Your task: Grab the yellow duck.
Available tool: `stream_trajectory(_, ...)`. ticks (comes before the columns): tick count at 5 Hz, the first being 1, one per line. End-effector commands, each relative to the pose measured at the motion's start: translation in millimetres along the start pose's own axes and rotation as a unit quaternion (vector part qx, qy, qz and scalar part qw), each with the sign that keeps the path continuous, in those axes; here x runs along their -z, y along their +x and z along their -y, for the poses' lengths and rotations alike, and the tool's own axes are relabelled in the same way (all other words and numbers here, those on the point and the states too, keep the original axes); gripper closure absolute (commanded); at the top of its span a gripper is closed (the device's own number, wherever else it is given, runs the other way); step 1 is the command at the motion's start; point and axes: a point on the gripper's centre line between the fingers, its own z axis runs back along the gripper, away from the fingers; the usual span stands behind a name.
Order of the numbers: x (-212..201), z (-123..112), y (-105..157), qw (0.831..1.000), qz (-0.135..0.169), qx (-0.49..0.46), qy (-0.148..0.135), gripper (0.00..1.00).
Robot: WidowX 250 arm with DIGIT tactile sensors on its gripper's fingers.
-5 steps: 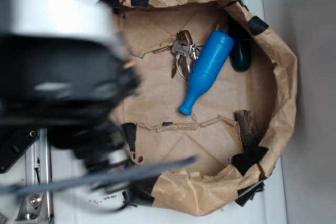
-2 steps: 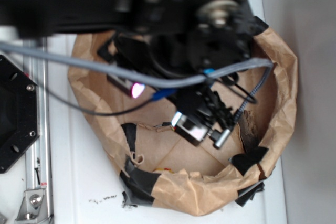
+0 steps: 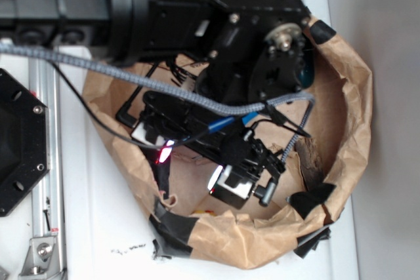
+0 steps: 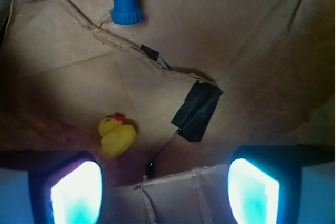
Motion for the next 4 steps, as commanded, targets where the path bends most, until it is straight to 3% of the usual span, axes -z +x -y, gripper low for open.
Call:
stream_trajectory(1, -6.6, -8.6, 0.2, 1.000, 0.010, -0.002, -0.016, 0.00)
stream_trajectory(2, 6.0, 8.0, 7.4, 0.998, 0.049, 0.041, -0.012, 0.00)
stream_trajectory(3, 7.9, 18.3, 7.0, 0.996, 0.061, 0.060, -0.015, 0.00)
stream_trajectory(4, 16.0, 19.5, 1.6, 0.994, 0.077, 0.074, 0.023, 0.00)
